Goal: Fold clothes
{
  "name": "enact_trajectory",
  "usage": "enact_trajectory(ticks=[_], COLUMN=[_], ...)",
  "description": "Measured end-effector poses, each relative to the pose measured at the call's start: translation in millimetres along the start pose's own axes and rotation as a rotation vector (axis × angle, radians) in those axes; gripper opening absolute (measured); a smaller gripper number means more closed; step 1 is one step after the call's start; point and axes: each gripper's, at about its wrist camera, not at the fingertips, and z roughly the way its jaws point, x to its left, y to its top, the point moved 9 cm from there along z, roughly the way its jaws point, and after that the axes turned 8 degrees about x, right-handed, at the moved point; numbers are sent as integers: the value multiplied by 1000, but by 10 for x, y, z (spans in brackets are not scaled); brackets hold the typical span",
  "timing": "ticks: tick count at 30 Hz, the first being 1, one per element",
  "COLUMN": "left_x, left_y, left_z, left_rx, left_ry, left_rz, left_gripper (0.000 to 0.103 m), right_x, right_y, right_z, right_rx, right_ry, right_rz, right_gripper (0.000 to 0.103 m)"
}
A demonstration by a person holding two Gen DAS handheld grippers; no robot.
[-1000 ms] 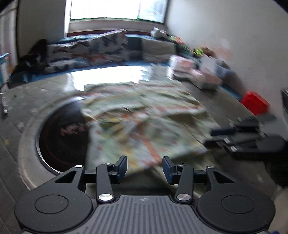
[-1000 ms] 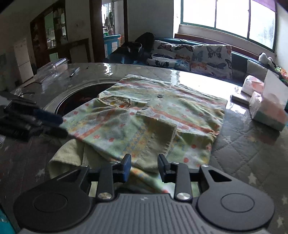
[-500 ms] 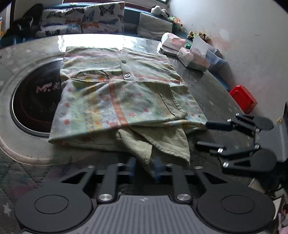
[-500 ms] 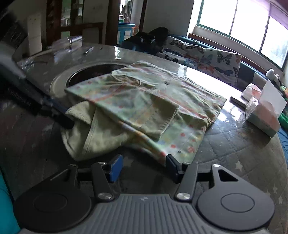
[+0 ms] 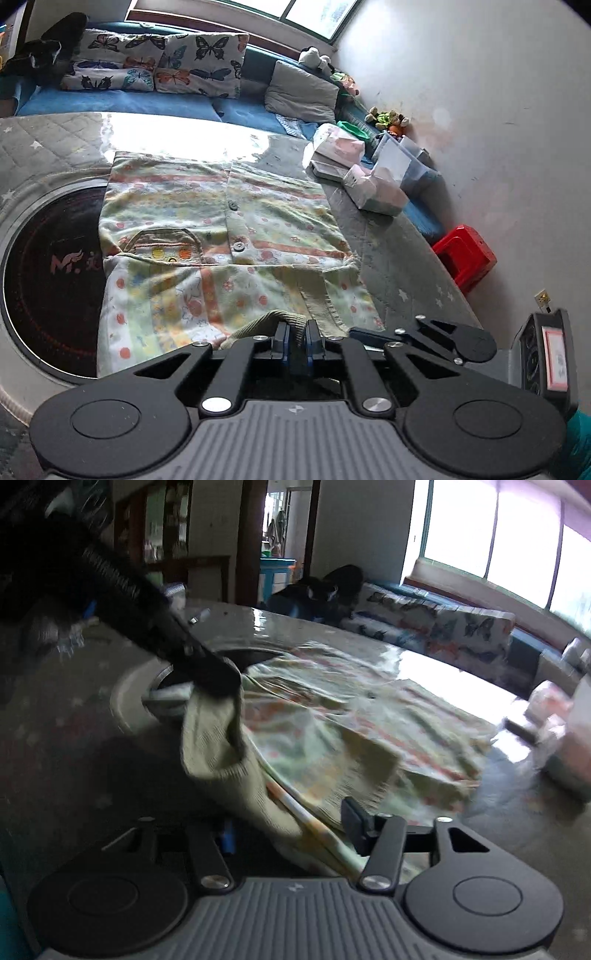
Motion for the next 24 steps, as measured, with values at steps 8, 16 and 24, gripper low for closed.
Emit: enact_trajectory(ticks=[8, 16, 24], left_x=[174, 278, 283], left_y=[-205, -362, -466], left_z=[-311, -233, 67], left_rx=[-88, -139, -139], left_ry=[124, 318, 428], left_rz=[136, 366, 629], left_gripper=[51, 56, 48], right_x=[-290, -349, -373], right_y=[245, 384, 422], right_z=[-20, -29, -34], right_rx=[-38, -59, -68], right_ry=[102, 95, 86], right_rz=[223, 244, 252], right_gripper=[16, 14, 11])
